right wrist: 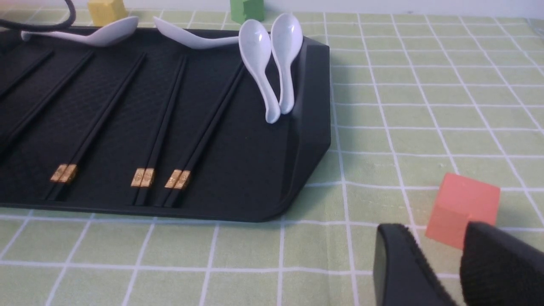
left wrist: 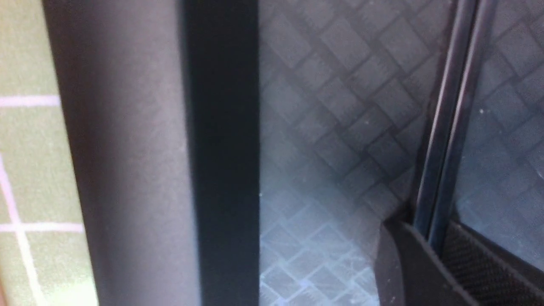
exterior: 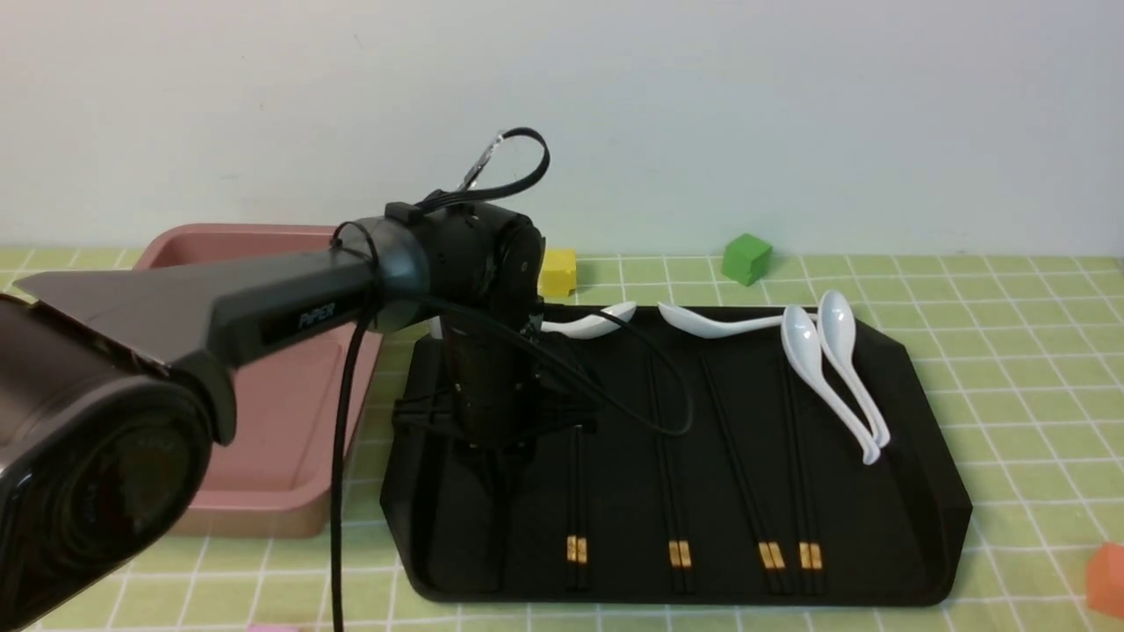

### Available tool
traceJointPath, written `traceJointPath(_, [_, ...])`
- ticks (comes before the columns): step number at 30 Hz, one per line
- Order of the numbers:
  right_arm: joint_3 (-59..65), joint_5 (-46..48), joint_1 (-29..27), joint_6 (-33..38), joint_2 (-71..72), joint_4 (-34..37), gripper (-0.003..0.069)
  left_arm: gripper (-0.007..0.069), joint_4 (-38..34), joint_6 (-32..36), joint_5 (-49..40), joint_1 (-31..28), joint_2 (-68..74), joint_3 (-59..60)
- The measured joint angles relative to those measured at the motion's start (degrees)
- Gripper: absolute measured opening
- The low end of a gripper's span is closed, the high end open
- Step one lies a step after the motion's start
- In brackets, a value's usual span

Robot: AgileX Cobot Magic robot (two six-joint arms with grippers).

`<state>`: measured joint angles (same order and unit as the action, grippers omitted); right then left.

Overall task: On green tablecloth take chopsticks from black tray and put them in box.
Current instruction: 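Reach over to the black tray and grasp a pair of chopsticks with the left gripper, then place the chopsticks into the pink bin with the left gripper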

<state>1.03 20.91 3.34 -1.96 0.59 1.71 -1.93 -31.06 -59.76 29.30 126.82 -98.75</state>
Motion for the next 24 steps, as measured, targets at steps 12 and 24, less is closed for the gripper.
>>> traceJointPath(12, [0.0,0.0,0.0,0.0,0.0,0.0,0.0240,0.0082,-5.5,2.2,-7.5,-3.4,-15.3,-9.5])
traceJointPath(24, [0.0,0.1,0.0,0.0,0.0,-0.1,0.0240,0.0082,-2.6,5.3,-10.8,-30.5,-18.9,-3.4])
